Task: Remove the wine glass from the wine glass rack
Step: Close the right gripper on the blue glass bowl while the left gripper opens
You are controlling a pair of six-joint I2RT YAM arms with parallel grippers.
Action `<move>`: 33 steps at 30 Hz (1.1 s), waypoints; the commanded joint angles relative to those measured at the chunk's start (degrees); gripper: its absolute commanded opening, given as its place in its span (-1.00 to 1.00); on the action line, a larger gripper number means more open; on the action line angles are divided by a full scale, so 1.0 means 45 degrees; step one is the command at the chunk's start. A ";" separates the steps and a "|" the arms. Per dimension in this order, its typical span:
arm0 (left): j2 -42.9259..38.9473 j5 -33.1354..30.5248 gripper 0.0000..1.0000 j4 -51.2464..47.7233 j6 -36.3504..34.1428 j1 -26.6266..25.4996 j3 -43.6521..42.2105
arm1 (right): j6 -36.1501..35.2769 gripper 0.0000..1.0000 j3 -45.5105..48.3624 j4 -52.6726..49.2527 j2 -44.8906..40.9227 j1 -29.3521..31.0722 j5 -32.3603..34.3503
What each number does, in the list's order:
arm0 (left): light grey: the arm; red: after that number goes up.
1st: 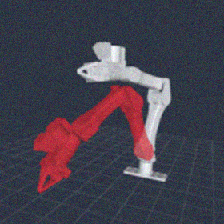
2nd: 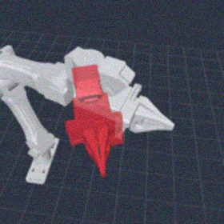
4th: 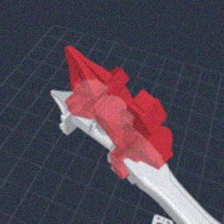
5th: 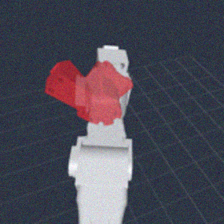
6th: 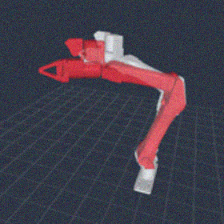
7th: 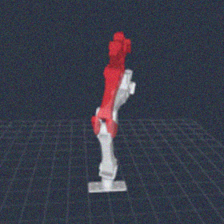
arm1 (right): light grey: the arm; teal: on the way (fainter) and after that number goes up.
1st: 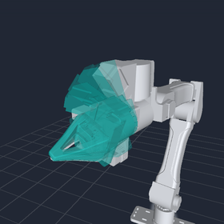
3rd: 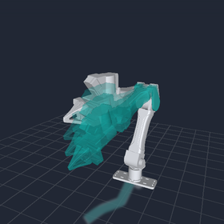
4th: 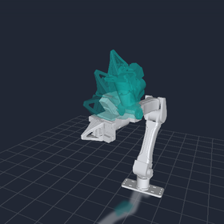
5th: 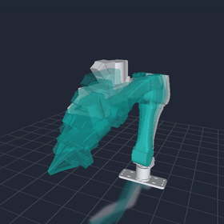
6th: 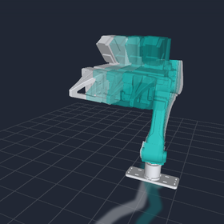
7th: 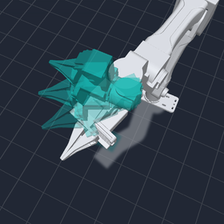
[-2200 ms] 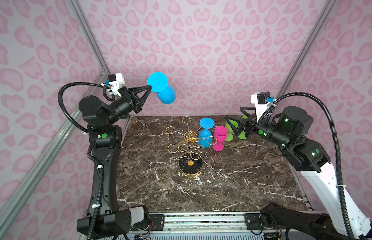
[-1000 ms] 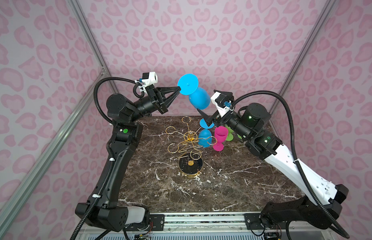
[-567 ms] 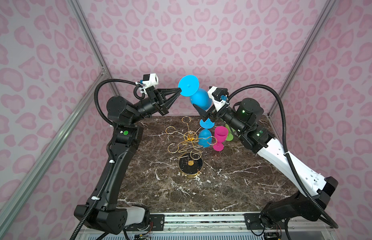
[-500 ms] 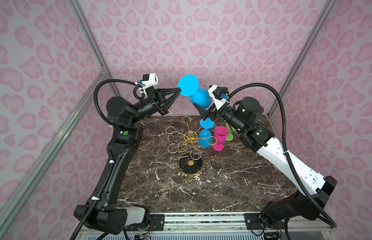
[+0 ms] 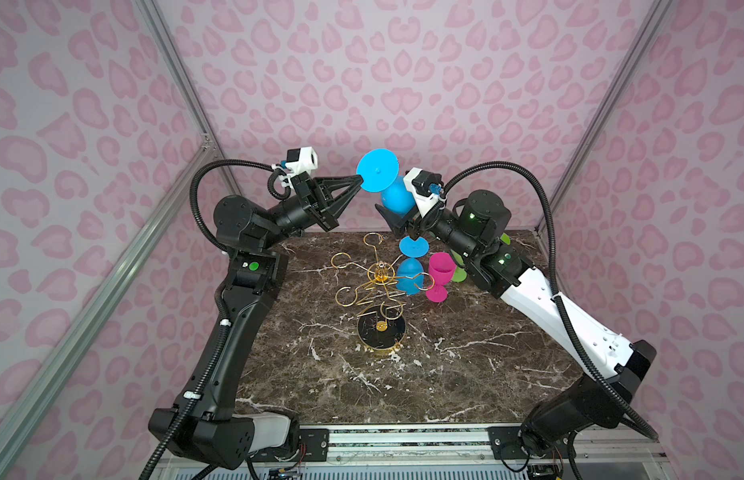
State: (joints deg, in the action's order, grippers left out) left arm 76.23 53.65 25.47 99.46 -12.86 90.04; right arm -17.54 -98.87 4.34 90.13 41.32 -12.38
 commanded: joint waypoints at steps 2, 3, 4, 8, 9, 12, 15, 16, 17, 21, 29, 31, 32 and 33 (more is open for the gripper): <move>-0.0016 0.0007 -0.92 0.0957 0.0311 -0.0013 -0.0106 | 0.0166 0.78 -0.0051 0.0005 0.0089 0.0027 0.0182; 0.0008 -0.0007 -0.92 0.0977 0.0344 -0.0016 -0.0092 | 0.0150 0.76 0.0011 0.0016 0.0034 0.0036 0.0193; 0.0014 -0.0008 -0.92 0.0980 0.0340 -0.0025 -0.0088 | 0.0153 0.75 0.0083 0.0047 -0.0003 0.0035 0.0213; 0.0043 -0.0055 -0.92 0.1084 0.0470 -0.0023 -0.0126 | 0.0184 0.67 0.0294 0.0128 -0.0176 0.0056 0.0267; 0.0051 -0.0064 -0.92 0.1132 0.0503 -0.0013 -0.0126 | 0.0173 0.65 0.0311 0.0115 -0.0218 0.0056 0.0273; 0.0072 -0.0067 -0.92 0.1141 0.0524 -0.0016 -0.0054 | 0.0234 0.60 0.0311 -0.0004 -0.0276 0.0075 0.0291; 0.0085 -0.0066 -0.93 0.1080 0.0454 -0.0023 -0.0009 | 0.0401 0.56 0.0311 -0.0195 -0.0403 0.0096 0.0349; 0.0111 -0.0047 -0.91 0.1079 0.0444 -0.0029 -0.0009 | 0.0465 0.55 0.0345 -0.0238 -0.0444 0.0112 0.0340; 0.0130 -0.0027 -0.87 0.1078 0.0451 -0.0023 -0.0009 | 0.0538 0.52 0.0386 -0.0283 -0.0528 0.0105 0.0332; 0.0204 -0.0056 -0.57 0.1070 0.0417 -0.0017 0.0028 | 0.0732 0.44 0.0500 -0.0692 -0.0814 0.0115 0.0476; 0.0139 -0.0163 0.07 0.0795 -0.0541 -0.0018 0.0191 | 0.1451 0.30 0.0382 -0.1867 -0.1387 0.0080 0.0935; 0.0136 -0.0118 0.11 0.0322 -0.1607 -0.0015 0.0399 | 0.1805 0.26 -0.0031 -0.2902 -0.1573 0.0075 0.1030; 0.0166 -0.0072 0.11 -0.0099 -0.2383 0.0006 0.0566 | 0.2010 0.25 -0.0211 -0.3483 -0.1730 0.0075 0.1033; 0.0213 0.0000 0.11 -0.0524 -0.3196 0.0004 0.0699 | 0.2224 0.23 -0.0319 -0.3982 -0.1931 0.0075 0.1052</move>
State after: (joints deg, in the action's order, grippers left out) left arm 77.12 53.19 25.15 95.02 -12.91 91.42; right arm -11.07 -98.87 -7.46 82.94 41.60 -8.62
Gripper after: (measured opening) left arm 0.558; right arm 0.729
